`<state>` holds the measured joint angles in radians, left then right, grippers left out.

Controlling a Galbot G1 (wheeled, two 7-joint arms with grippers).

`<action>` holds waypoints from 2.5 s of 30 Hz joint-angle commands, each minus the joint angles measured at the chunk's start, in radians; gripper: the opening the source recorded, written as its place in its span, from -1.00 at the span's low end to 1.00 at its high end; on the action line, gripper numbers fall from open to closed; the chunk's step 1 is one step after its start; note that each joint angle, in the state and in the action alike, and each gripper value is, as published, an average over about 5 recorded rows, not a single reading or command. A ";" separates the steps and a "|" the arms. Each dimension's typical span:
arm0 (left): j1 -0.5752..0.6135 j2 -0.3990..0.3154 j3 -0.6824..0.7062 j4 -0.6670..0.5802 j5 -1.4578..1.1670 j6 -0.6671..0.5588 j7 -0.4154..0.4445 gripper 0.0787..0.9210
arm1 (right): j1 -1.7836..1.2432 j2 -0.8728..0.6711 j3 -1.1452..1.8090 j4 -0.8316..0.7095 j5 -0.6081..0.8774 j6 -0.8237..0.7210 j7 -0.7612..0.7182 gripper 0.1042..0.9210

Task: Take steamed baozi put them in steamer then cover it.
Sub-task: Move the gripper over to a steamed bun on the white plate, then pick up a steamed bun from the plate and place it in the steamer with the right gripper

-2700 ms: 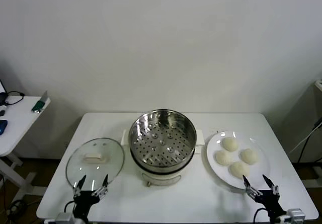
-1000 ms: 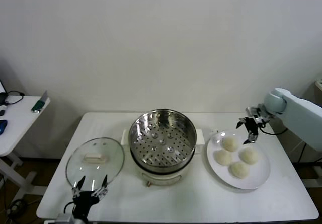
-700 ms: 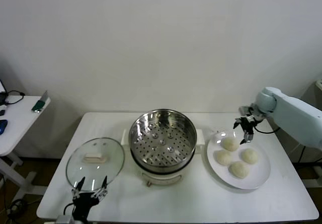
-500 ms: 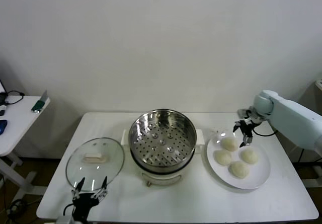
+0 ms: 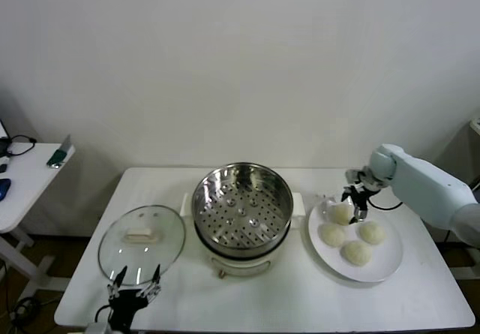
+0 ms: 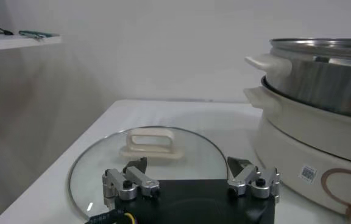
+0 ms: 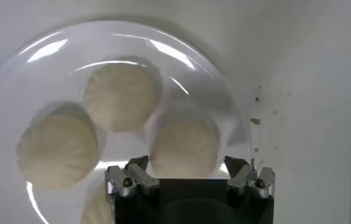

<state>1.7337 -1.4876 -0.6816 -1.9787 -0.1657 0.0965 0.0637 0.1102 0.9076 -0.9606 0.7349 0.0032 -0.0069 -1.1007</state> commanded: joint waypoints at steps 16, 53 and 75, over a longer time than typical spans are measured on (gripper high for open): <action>0.005 -0.001 0.006 -0.009 0.013 0.000 -0.001 0.77 | 0.353 -0.078 -0.275 0.236 0.140 0.132 -0.015 0.36; 0.008 0.007 -0.001 -0.025 0.012 -0.004 -0.003 0.77 | 0.393 0.446 -0.397 0.295 -0.295 0.669 0.208 0.39; 0.007 0.010 0.004 -0.022 0.012 -0.005 -0.004 0.77 | 0.560 0.404 -0.465 0.282 0.024 0.658 0.111 0.75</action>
<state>1.7377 -1.4770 -0.6800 -1.9966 -0.1552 0.0904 0.0601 0.5555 1.3451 -1.3876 0.9883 -0.1817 0.6732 -0.9288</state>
